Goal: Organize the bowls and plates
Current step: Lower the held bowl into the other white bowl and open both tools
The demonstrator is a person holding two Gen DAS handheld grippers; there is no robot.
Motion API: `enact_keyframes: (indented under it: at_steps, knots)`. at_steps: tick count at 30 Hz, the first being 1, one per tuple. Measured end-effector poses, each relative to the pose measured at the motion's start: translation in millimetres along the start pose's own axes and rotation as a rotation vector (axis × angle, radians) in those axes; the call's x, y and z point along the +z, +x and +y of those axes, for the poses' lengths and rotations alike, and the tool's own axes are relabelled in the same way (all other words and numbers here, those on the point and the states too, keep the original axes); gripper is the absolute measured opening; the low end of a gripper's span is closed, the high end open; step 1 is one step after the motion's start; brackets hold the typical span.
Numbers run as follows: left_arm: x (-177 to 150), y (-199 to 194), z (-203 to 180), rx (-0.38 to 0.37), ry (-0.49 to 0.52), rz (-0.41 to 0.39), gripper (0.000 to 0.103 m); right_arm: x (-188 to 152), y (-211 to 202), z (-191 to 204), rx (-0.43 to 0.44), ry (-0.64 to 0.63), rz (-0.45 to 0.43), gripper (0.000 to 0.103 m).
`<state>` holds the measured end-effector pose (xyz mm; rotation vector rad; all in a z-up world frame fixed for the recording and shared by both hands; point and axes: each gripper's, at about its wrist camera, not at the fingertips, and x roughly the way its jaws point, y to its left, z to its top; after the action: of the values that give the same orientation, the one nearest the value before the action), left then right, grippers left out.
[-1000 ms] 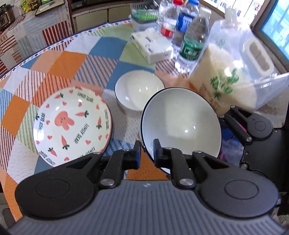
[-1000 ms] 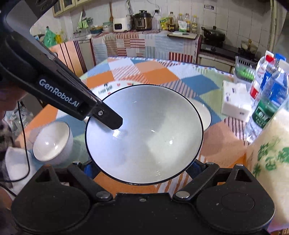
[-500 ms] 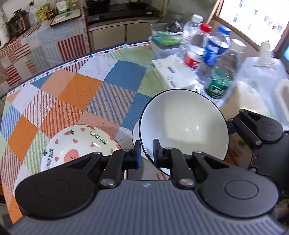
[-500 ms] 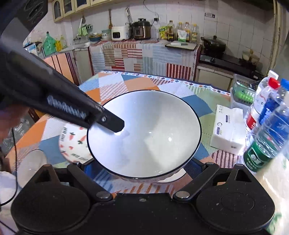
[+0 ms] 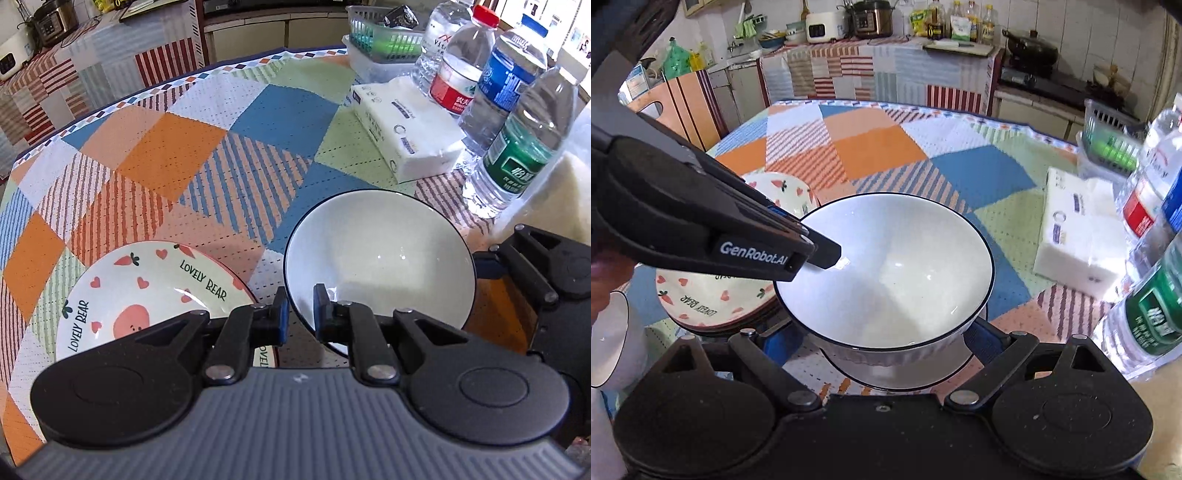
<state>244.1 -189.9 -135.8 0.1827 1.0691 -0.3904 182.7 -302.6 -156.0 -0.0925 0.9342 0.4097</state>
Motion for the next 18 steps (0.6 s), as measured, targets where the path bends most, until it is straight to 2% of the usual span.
enact_keyframes:
  at_steps: [10,12,15,18]
  knots:
    - [4.1,10.6,-6.7,0.054,0.014,-0.006,0.012,-3.0,-1.7,-6.6,-0.019,-0.003,0.001,0.096]
    - [3.5,9.6,-6.6,0.046,0.012,-0.013,0.012,-6.1,-2.0,-8.6,-0.022,-0.001,0.006,0.096]
    - [2.2,0.5,-6.5,0.048,0.021,-0.028,0.012,-11.6,-3.1,-6.5,-0.021,-0.003,0.023,0.096]
    - [-0.6,-18.3,-4.8,0.030,0.043,-0.046,0.012,-15.3,-13.3,0.8,-0.057,-0.012,-0.001,0.096]
